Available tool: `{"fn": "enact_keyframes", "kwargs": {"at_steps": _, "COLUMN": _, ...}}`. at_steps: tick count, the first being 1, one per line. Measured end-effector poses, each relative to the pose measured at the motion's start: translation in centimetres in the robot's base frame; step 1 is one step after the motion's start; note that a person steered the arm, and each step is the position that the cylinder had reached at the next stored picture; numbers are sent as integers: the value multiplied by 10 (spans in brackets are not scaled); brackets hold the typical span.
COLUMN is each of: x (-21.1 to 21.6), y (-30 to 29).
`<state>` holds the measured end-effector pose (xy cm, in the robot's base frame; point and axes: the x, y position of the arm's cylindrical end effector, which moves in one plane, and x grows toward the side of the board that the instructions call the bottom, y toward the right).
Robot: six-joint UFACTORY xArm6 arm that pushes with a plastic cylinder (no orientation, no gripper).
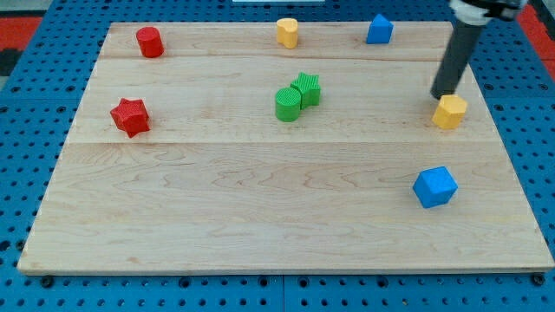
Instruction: Slide the blue cube to the bottom left of the board
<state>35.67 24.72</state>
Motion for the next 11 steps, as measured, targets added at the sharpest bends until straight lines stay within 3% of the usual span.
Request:
{"fn": "enact_keyframes", "kwargs": {"at_steps": 1, "x": -1, "y": 52}}
{"fn": "enact_keyframes", "kwargs": {"at_steps": 2, "x": 37, "y": 16}}
{"fn": "enact_keyframes", "kwargs": {"at_steps": 3, "x": 27, "y": -48}}
{"fn": "enact_keyframes", "kwargs": {"at_steps": 4, "x": 37, "y": 27}}
{"fn": "enact_keyframes", "kwargs": {"at_steps": 5, "x": 108, "y": 36}}
{"fn": "enact_keyframes", "kwargs": {"at_steps": 7, "x": 179, "y": -70}}
{"fn": "enact_keyframes", "kwargs": {"at_steps": 8, "x": 186, "y": -105}}
{"fn": "enact_keyframes", "kwargs": {"at_steps": 10, "x": 184, "y": -396}}
{"fn": "enact_keyframes", "kwargs": {"at_steps": 11, "x": 184, "y": -448}}
